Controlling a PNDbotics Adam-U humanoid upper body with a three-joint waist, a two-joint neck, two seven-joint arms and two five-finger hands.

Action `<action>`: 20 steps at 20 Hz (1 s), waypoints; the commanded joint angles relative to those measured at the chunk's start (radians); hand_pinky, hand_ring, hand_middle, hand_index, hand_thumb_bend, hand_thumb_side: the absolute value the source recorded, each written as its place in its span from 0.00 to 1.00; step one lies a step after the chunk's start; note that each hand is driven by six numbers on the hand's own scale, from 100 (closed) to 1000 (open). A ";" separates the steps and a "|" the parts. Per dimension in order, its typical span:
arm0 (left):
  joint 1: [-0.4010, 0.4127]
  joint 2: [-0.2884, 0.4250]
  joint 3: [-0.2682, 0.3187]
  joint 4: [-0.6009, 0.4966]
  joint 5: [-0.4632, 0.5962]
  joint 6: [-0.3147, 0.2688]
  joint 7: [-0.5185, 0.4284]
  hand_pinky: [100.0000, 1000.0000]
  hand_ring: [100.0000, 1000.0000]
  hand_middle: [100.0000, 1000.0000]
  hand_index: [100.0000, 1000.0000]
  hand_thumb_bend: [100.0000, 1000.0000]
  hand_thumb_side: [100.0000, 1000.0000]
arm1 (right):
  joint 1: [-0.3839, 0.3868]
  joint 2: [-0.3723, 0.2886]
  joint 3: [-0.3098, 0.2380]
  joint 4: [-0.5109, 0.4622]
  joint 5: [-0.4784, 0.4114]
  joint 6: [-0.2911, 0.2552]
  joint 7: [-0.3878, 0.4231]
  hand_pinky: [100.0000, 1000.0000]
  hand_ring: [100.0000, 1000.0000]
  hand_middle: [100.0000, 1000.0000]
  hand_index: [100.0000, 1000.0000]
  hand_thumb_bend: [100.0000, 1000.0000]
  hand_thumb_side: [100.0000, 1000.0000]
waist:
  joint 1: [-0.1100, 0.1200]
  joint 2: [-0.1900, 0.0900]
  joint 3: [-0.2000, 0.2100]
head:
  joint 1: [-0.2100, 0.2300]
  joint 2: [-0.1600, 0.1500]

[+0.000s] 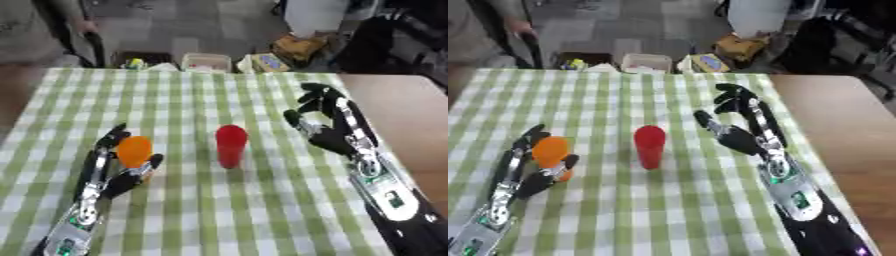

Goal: Pour the contents of one cup into another cup.

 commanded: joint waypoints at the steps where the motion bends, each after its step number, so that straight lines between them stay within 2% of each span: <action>1: -0.017 0.005 -0.004 -0.003 -0.008 -0.003 -0.003 0.60 0.79 0.73 0.93 0.69 0.47 | -0.013 -0.012 -0.005 -0.011 -0.007 -0.001 0.002 0.67 0.54 0.55 0.80 0.49 0.41 | 0.002 -0.012 -0.001 | 0.002 -0.010; 12: -0.018 0.001 -0.010 0.017 -0.014 -0.004 -0.011 0.53 0.71 0.62 0.85 0.63 0.44 | -0.013 -0.011 -0.005 -0.011 -0.008 -0.001 0.002 0.67 0.54 0.55 0.80 0.49 0.41 | 0.002 -0.012 -0.006 | 0.003 -0.011; 20: -0.020 -0.001 -0.015 0.028 -0.028 -0.010 -0.031 0.51 0.68 0.59 0.82 0.59 0.43 | -0.012 -0.011 -0.005 -0.010 -0.008 -0.001 0.002 0.67 0.54 0.55 0.80 0.49 0.41 | 0.003 -0.012 -0.008 | 0.003 -0.010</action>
